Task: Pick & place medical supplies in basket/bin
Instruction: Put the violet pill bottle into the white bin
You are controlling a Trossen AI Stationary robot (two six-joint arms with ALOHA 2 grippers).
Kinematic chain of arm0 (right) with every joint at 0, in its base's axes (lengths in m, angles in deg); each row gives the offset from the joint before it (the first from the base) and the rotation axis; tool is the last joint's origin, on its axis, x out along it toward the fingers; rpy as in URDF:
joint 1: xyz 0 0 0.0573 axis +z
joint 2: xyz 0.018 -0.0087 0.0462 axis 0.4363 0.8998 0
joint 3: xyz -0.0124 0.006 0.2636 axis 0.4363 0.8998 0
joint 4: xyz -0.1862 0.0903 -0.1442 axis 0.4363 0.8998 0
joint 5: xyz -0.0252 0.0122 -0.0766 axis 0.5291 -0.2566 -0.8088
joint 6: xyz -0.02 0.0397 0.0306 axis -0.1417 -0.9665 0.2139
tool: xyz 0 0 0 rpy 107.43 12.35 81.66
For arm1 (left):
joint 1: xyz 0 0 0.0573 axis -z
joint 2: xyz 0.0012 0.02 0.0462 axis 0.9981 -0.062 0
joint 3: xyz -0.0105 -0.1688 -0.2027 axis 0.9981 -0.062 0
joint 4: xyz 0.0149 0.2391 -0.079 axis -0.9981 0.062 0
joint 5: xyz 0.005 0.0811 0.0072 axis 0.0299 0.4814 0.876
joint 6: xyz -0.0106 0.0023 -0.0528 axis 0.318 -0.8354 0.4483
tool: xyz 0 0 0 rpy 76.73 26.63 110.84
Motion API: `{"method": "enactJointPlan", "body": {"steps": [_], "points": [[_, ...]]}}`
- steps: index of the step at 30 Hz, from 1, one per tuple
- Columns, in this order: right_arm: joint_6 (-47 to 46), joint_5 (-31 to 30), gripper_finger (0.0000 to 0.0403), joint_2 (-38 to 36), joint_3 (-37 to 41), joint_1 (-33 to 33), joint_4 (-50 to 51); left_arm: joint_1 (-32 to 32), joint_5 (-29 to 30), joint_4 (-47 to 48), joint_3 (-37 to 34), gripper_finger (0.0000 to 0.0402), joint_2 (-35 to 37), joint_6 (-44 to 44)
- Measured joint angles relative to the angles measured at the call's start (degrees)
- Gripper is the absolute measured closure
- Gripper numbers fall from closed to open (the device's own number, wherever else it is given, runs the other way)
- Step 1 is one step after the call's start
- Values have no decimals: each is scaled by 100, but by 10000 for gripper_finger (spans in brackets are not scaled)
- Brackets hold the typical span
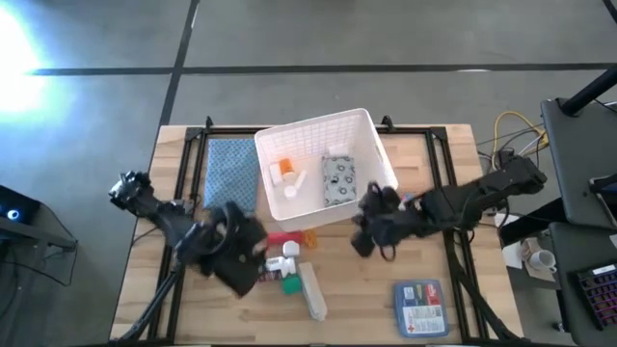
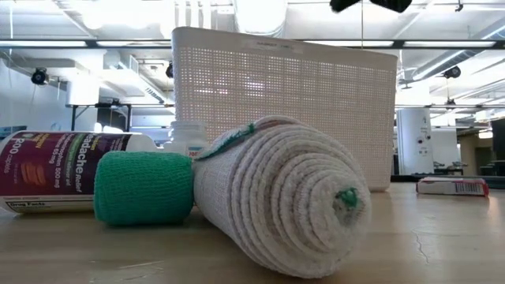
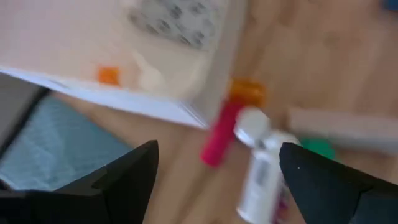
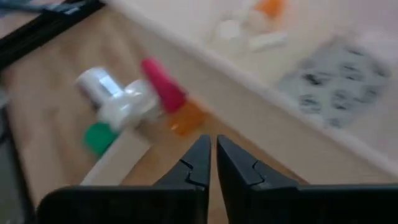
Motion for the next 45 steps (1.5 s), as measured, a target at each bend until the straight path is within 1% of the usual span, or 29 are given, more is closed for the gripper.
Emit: {"method": "enactJointPlan", "body": {"steps": [3,6,9,11,14,16,19,24,27,29,35,45], "points": [[359,-7,360,4,233,459,-520,528,-144,-409,-495,91,0,-27],[262,7,329,2,544,630,-1160,827,-227,-1062,-1191,91,0,231],[250,20,285,6,921,604,-1944,894,-659,-1757,-1889,91,0,657],[240,8,250,46,1162,548,-2439,893,-1000,-2248,-2308,91,0,766],[228,31,194,153,1393,529,-2915,911,-1076,-3050,-2827,91,0,550],[234,32,160,237,1448,523,-2993,919,-1078,-3406,-3080,91,0,213],[227,28,115,347,1509,517,-2974,919,-1084,-3700,-3325,91,-15,-210],[-108,33,62,380,1565,549,-2979,903,-1059,-3741,-3432,90,-15,-443],[-242,28,43,380,1595,542,-2972,835,-1048,-3754,-3484,86,-31,-449],[-300,3,39,380,1601,540,-2979,766,-1047,-3820,-3569,81,-44,-449],[-318,-15,38,382,1601,545,-2978,621,-1099,-4588,-3985,66,-70,-564],[-319,-21,38,387,1666,542,-2975,389,-1179,-5170,-4672,66,-70,-634]]}}
